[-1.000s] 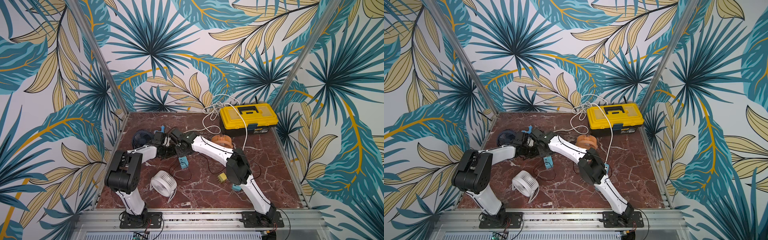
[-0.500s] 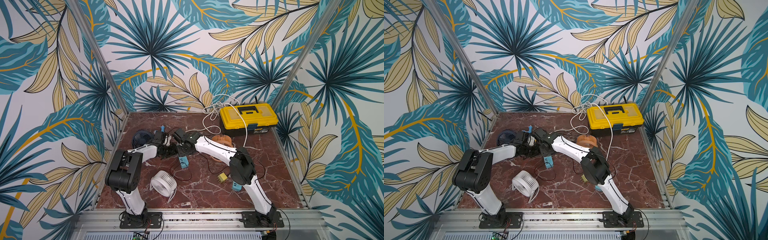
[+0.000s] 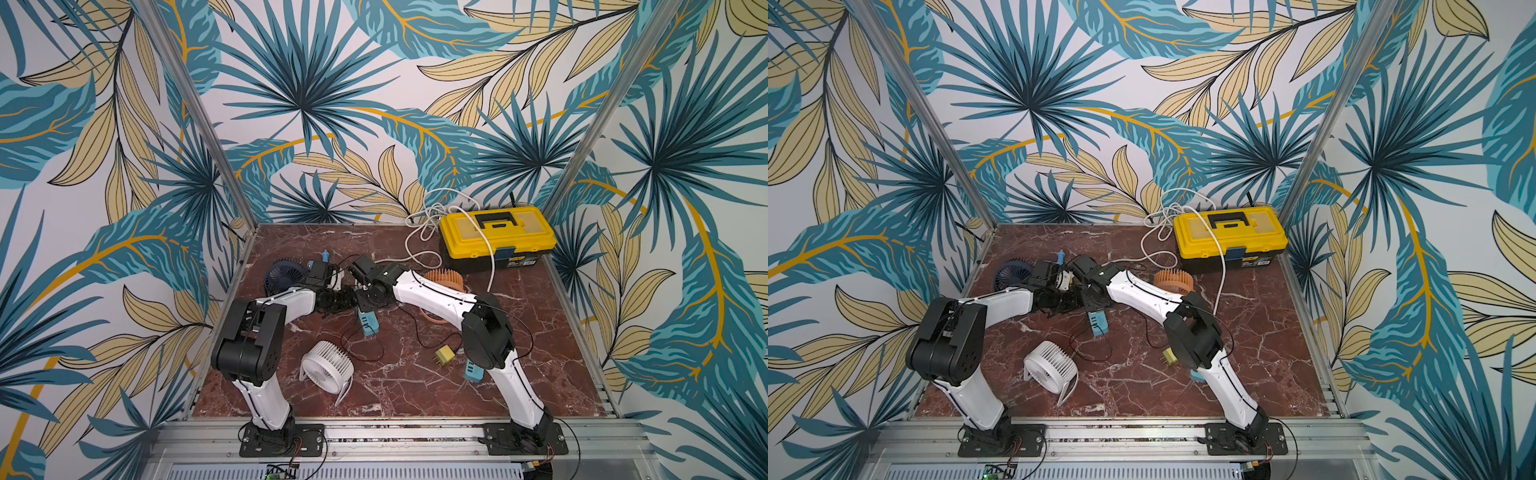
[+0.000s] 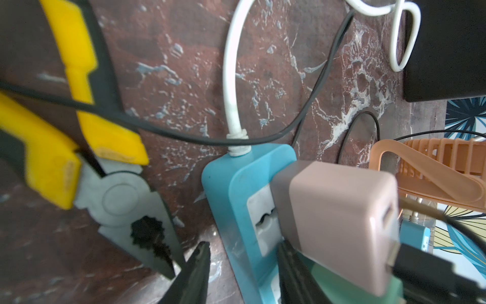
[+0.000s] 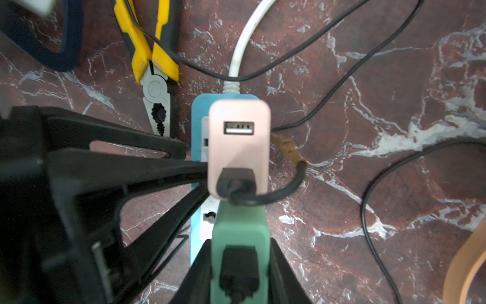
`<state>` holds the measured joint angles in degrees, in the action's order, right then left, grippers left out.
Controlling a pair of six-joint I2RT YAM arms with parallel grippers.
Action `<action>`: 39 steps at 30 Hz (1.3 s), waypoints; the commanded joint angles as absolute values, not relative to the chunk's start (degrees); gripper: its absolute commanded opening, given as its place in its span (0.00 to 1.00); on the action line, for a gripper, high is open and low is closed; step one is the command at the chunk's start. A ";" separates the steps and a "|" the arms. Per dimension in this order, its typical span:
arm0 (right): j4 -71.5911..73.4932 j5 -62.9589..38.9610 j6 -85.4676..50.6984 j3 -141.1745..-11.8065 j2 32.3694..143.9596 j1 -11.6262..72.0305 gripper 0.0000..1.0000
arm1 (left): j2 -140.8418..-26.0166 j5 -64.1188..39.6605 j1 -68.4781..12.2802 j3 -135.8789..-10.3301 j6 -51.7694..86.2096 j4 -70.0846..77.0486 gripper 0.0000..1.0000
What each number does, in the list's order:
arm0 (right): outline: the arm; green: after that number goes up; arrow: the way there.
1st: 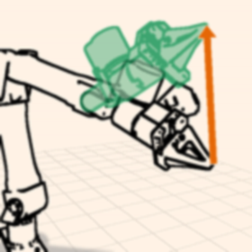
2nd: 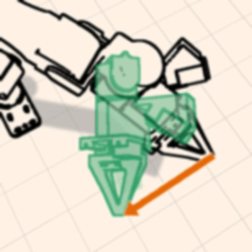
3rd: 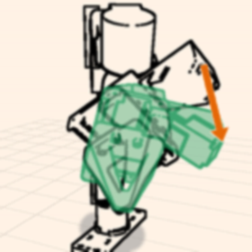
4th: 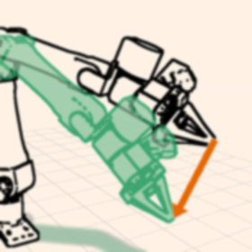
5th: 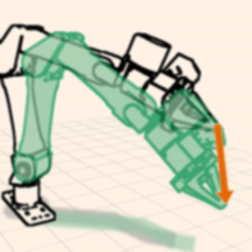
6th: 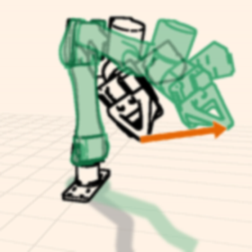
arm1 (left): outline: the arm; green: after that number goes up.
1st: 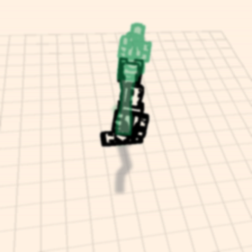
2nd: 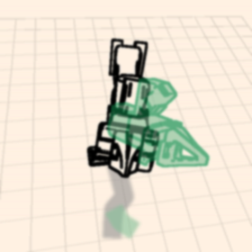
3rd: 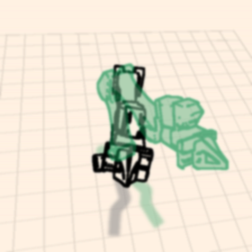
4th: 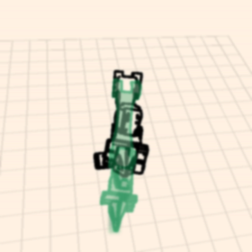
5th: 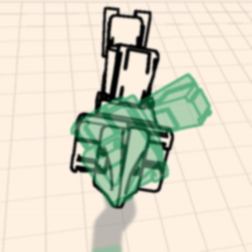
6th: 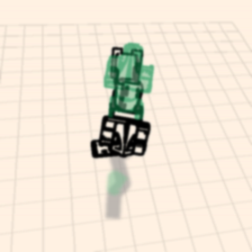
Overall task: Unplug the desk fan from the power strip
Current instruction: Remove the plug from the socket.
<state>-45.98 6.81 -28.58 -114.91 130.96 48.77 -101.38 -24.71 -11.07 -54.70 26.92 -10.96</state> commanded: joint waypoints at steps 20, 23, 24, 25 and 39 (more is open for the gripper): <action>-48.09 5.81 -26.98 -114.04 125.45 49.65 0.04 | -104.72 -16.36 -11.54 -55.04 24.33 -18.67 0.41; -43.92 3.02 -26.03 -107.72 119.49 47.72 0.04 | -104.21 -16.32 -11.54 -54.55 24.30 -18.23 0.43; -43.02 1.74 -25.71 -106.09 118.15 47.12 0.04 | -103.99 -16.34 -11.52 -54.46 24.22 -18.19 0.44; -42.32 0.09 -25.25 -104.61 116.35 46.53 0.05 | -103.93 -16.37 -11.54 -54.41 24.13 -17.99 0.44; -35.77 -32.39 -27.10 -89.17 110.74 40.86 0.06 | -99.08 -16.22 -11.57 -54.14 24.26 -14.71 0.50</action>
